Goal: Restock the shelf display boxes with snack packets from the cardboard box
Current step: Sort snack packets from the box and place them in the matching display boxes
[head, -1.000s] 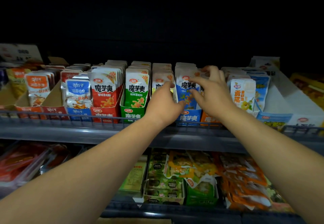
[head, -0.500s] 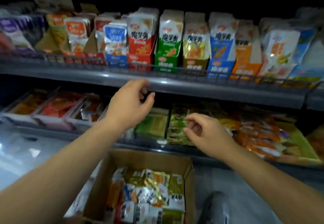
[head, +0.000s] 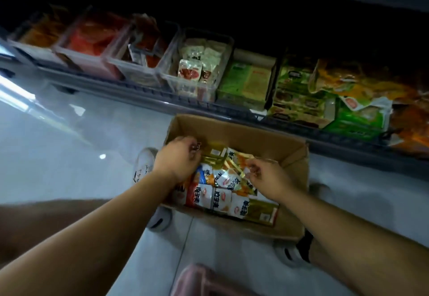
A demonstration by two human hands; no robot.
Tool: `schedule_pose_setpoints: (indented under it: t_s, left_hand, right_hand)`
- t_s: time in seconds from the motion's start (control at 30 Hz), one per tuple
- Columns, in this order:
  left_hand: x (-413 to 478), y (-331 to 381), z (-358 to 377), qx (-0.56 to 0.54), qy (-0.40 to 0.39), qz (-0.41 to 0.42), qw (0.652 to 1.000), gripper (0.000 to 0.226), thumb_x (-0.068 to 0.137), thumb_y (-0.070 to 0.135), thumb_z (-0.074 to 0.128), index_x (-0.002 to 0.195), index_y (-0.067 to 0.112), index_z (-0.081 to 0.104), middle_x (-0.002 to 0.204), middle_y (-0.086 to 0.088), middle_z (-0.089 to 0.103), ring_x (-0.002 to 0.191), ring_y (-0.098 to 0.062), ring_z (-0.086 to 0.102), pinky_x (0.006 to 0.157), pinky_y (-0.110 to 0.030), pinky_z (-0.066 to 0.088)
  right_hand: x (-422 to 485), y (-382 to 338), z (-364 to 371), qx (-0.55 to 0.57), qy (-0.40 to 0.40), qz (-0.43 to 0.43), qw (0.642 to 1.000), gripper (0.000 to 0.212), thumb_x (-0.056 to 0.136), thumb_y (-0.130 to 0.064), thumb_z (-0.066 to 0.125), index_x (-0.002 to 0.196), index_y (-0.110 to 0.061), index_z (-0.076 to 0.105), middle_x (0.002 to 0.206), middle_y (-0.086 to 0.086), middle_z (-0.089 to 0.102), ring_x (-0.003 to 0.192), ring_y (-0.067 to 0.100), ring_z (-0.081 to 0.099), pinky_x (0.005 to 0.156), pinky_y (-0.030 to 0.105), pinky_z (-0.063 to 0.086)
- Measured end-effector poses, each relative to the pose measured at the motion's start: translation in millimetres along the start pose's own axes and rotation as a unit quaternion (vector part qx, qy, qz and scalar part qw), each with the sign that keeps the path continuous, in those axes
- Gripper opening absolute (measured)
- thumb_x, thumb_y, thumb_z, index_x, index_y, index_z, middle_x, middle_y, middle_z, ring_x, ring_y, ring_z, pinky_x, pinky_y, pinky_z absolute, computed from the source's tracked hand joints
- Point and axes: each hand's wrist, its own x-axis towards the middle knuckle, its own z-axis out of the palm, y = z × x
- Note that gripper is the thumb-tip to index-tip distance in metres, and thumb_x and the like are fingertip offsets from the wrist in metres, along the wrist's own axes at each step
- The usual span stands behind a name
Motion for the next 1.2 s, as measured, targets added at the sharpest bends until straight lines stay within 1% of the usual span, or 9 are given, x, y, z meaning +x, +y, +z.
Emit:
schedule_pose_setpoints:
  t_s: [0.13, 0.27, 0.4, 0.6, 0.73, 0.9, 1.0, 1.1, 1.2]
  left_hand:
    - [6.3, -17.3, 30.0, -0.034, -0.044, -0.037, 0.998, 0.020, 0.100, 0.034, 0.053, 0.114, 0.025, 0.064, 0.110, -0.003, 0.065, 0.094, -0.023, 0.066, 0.085, -0.043, 0.058]
    - [13.2, -23.5, 51.4, -0.038, -0.089, -0.072, 0.993, 0.019, 0.101, 0.028, 0.054, 0.114, 0.020, 0.064, 0.110, -0.004, 0.063, 0.093, -0.024, 0.065, 0.083, -0.043, 0.058]
    - [14.6, -34.9, 66.6, -0.058, -0.098, -0.091, 0.989, 0.022, 0.100, 0.033, 0.057, 0.120, 0.024, 0.062, 0.118, -0.002, 0.063, 0.098, -0.022, 0.064, 0.085, -0.043, 0.058]
    - [14.7, -40.3, 71.8, -0.095, -0.092, -0.107, 0.985, 0.029, 0.100, 0.030, 0.060, 0.127, 0.022, 0.062, 0.120, -0.003, 0.063, 0.103, -0.023, 0.065, 0.089, -0.040, 0.057]
    - [14.5, -42.5, 72.9, -0.135, -0.093, -0.131, 0.978, 0.029, 0.099, 0.031, 0.062, 0.127, 0.023, 0.062, 0.120, -0.001, 0.066, 0.105, -0.022, 0.066, 0.090, -0.039, 0.057]
    - [13.7, -41.4, 73.7, -0.213, -0.091, -0.168, 0.958, 0.027, 0.099, 0.040, 0.063, 0.121, 0.024, 0.065, 0.109, -0.001, 0.072, 0.099, -0.020, 0.069, 0.090, -0.043, 0.059]
    - [12.8, -38.1, 74.5, -0.326, -0.088, -0.179, 0.924, 0.031, 0.095, 0.046, 0.067, 0.120, 0.028, 0.064, 0.113, 0.004, 0.072, 0.104, -0.016, 0.069, 0.095, -0.045, 0.058]
    - [9.9, -28.8, 71.2, -0.463, -0.052, -0.191, 0.864, 0.022, 0.094, 0.029, 0.073, 0.115, 0.027, 0.064, 0.110, 0.003, 0.074, 0.104, -0.014, 0.071, 0.095, -0.041, 0.059]
    - [3.3, -20.2, 57.5, -0.503, 0.000, -0.187, 0.844, 0.018, 0.095, 0.011, 0.071, 0.109, 0.020, 0.063, 0.102, -0.004, 0.077, 0.097, -0.019, 0.075, 0.081, -0.032, 0.063]
  right_hand:
    - [27.8, 8.7, 30.0, 0.027, -0.025, 0.046, 0.998, 0.041, 0.098, -0.036, 0.057, 0.136, -0.024, 0.056, 0.132, 0.006, 0.063, 0.110, 0.024, 0.062, 0.090, 0.037, 0.053]
    - [59.7, -4.7, 48.6, -0.009, -0.027, -0.021, 0.999, 0.049, 0.100, -0.029, 0.056, 0.147, -0.017, 0.048, 0.159, 0.002, 0.037, 0.144, 0.025, 0.031, 0.115, 0.033, 0.029]
    - [92.7, -18.4, 63.3, -0.016, -0.032, -0.074, 0.997, 0.058, 0.099, -0.039, 0.057, 0.151, -0.018, 0.041, 0.163, 0.001, 0.027, 0.149, 0.024, 0.019, 0.120, 0.035, 0.021]
    - [105.9, -24.4, 86.6, -0.014, 0.004, -0.053, 0.998, 0.056, 0.094, -0.045, 0.063, 0.144, -0.026, 0.049, 0.136, 0.002, 0.047, 0.131, 0.025, 0.040, 0.103, 0.040, 0.041]
    - [101.6, -25.0, 89.7, -0.022, 0.024, -0.045, 0.998, 0.042, 0.097, -0.040, 0.060, 0.137, -0.029, 0.059, 0.122, 0.004, 0.050, 0.118, 0.025, 0.048, 0.096, 0.039, 0.044]
    - [84.6, -27.8, 79.0, 0.152, 0.095, -0.015, 0.984, 0.028, 0.102, -0.028, 0.054, 0.125, -0.021, 0.070, 0.111, -0.004, 0.062, 0.105, 0.017, 0.058, 0.082, 0.027, 0.044]
    - [73.0, -36.5, 66.7, 0.330, 0.038, 0.056, 0.942, 0.030, 0.102, -0.025, 0.057, 0.128, -0.018, 0.067, 0.119, -0.006, 0.067, 0.108, 0.011, 0.062, 0.080, 0.015, 0.046]
    - [64.2, -44.1, 59.5, 0.424, -0.042, 0.089, 0.900, 0.021, 0.098, -0.026, 0.063, 0.118, -0.026, 0.071, 0.114, -0.005, 0.073, 0.106, 0.015, 0.068, 0.087, 0.038, 0.057]
    - [61.1, -48.6, 55.0, 0.421, -0.092, 0.079, 0.899, 0.014, 0.097, -0.031, 0.064, 0.108, -0.031, 0.072, 0.104, -0.006, 0.075, 0.098, 0.018, 0.070, 0.090, 0.050, 0.057]
